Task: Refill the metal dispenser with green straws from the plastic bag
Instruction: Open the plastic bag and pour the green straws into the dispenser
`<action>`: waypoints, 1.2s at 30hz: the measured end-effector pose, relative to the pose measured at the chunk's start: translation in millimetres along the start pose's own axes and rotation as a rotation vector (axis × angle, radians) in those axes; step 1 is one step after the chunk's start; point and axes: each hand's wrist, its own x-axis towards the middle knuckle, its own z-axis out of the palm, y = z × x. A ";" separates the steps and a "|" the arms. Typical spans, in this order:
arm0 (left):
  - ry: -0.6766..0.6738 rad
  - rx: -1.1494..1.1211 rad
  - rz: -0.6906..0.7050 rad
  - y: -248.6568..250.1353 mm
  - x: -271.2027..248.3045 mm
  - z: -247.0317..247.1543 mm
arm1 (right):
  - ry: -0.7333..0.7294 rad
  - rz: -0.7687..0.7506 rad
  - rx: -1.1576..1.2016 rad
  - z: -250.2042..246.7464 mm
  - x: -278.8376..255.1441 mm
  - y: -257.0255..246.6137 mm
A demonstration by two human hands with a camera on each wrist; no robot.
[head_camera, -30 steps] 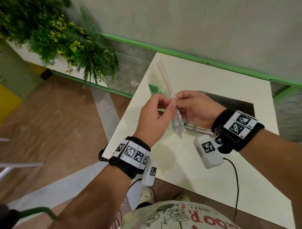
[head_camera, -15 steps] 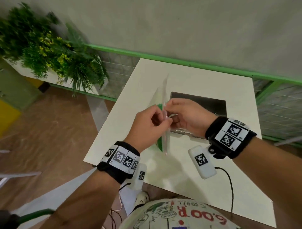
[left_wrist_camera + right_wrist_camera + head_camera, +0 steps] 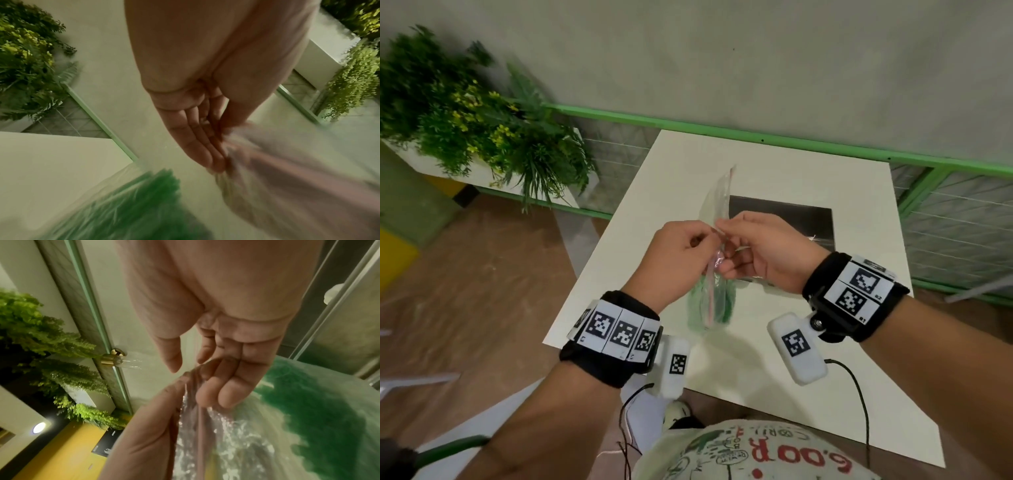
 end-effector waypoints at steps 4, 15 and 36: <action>-0.119 -0.006 0.004 -3.2 3.6 -16.3 | 0.018 -0.004 -0.069 9.2 0.8 -2.2; -0.294 -0.150 -0.050 -7.2 11.4 -58.8 | 0.035 -0.058 0.062 43.0 0.3 0.0; -0.463 -0.227 -0.009 -14.0 35.4 -66.1 | 0.194 -0.128 -0.138 57.5 25.3 -6.8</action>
